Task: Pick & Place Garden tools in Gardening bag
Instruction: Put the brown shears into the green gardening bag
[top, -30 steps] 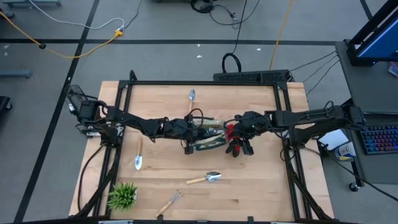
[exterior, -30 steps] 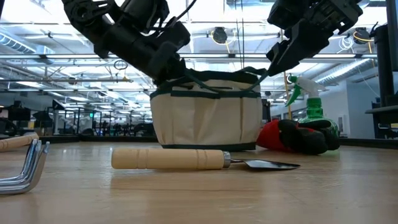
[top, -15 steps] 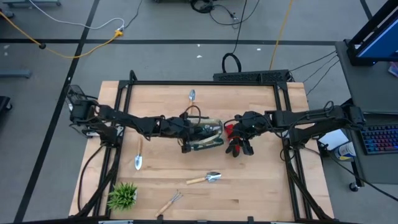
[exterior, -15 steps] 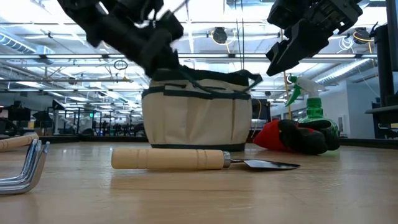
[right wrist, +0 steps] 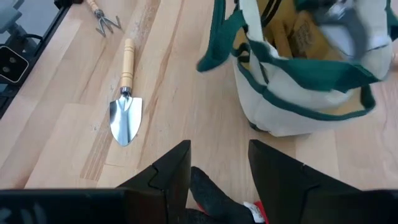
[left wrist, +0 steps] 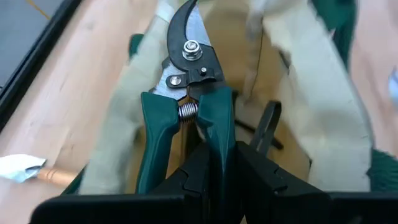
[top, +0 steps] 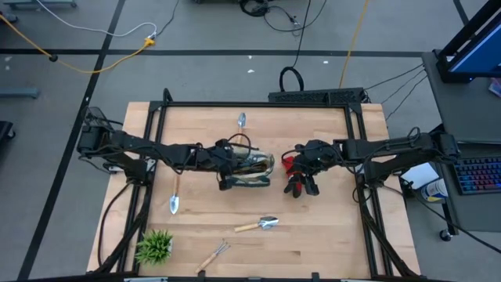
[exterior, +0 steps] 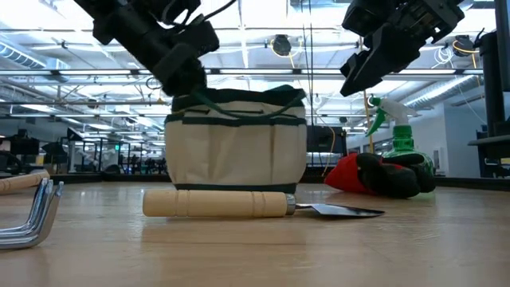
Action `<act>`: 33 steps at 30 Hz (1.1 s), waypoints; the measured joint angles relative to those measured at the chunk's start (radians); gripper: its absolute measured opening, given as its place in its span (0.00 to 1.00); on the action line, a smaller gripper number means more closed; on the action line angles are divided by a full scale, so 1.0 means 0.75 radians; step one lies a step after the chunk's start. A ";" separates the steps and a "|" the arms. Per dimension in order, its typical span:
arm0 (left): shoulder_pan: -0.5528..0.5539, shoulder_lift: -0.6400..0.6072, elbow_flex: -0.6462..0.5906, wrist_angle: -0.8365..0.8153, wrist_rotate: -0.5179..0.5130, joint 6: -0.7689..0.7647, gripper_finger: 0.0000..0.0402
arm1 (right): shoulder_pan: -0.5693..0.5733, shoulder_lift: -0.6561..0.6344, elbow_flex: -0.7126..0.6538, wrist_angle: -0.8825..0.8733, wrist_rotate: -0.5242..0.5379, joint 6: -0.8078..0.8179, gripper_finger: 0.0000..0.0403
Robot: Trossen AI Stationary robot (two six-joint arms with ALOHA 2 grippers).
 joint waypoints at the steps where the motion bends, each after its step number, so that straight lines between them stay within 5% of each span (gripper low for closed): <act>1: 0.000 0.001 0.000 -0.014 -0.002 0.018 0.15 | 0.000 0.000 0.000 0.005 0.000 0.000 0.39; 9: 0.000 0.001 0.000 -0.013 0.026 0.099 0.15 | 0.000 0.000 0.000 0.060 -0.001 -0.001 0.39; 33: 0.130 0.120 0.004 -0.005 0.398 0.072 0.15 | 0.000 0.000 0.000 0.070 0.000 -0.002 0.39</act>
